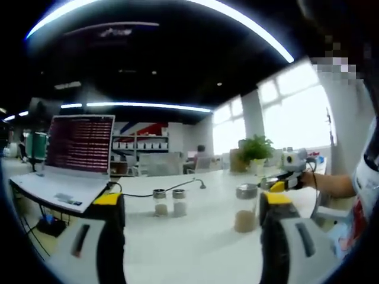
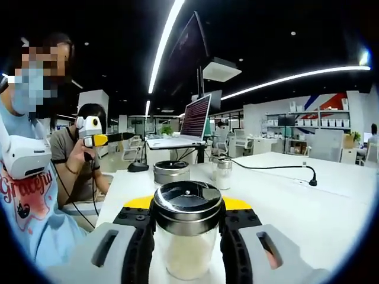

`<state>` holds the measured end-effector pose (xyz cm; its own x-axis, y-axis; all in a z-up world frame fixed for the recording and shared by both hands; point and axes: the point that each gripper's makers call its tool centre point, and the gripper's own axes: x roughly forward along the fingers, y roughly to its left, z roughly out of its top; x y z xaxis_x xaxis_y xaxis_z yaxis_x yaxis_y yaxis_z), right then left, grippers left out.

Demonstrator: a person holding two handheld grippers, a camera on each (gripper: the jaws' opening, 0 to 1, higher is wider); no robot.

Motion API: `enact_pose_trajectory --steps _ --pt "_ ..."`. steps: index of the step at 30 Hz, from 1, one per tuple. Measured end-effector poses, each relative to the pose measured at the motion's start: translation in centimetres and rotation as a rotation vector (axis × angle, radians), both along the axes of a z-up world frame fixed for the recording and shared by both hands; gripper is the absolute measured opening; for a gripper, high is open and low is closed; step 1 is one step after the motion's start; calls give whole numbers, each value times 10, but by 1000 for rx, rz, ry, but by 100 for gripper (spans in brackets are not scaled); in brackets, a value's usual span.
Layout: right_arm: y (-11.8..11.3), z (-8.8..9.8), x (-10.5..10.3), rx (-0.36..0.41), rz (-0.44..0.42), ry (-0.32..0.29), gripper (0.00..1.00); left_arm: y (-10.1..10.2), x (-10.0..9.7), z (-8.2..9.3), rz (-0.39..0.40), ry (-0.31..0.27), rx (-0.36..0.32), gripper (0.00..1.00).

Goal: Rotate the seasoning bottle until the label or dispensing opening points toward the visible target arrow and the bottle remains upright within the marked orientation range

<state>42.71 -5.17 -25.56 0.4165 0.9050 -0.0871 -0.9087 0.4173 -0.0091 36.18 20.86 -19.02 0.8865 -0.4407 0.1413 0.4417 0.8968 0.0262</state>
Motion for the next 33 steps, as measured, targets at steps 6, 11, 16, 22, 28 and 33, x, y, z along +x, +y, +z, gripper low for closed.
enact_pose_trajectory --steps 6,11,16,22,28,33 --pt "1 -1 0 2 -38 -3 41 1 1 -3 5 12 8 100" --pt "1 -1 0 -4 -54 -2 41 2 2 -6 12 23 -1 100" --pt "2 -1 0 -2 -81 -6 41 3 4 -8 19 34 2 100" --pt "4 -1 2 -6 -127 -7 41 4 5 -10 23 44 -5 100" --pt "4 0 5 -4 -200 -12 41 2 5 -12 20 50 -12 100" --pt "4 0 7 -8 -262 -16 41 1 6 -14 20 59 -10 100"
